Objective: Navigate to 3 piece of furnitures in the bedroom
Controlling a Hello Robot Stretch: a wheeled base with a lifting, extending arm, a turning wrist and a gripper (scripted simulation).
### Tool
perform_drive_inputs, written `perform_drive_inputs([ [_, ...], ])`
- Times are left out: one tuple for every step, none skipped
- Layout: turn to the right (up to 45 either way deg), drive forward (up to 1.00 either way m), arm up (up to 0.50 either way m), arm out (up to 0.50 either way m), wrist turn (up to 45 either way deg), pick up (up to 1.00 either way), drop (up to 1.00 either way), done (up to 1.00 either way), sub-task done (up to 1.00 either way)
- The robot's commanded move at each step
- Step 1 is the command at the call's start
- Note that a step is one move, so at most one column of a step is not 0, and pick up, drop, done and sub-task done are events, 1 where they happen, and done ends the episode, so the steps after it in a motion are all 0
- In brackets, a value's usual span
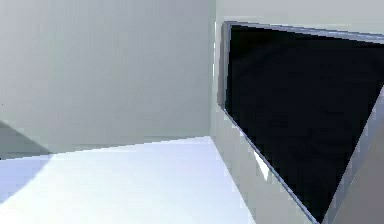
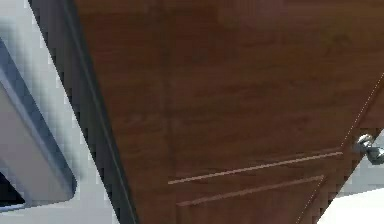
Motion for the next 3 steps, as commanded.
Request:
perform_drive_inputs([
  [0.0,0.30,0.00,0.00,0.0,0.00,0.00,0.00,0.00],
  [-36.0,0.00,0.00,0.00,0.0,0.00,0.00,0.00,0.00],
  [0.0,0.30,0.00,0.00,0.0,0.00,0.00,0.00,0.00],
])
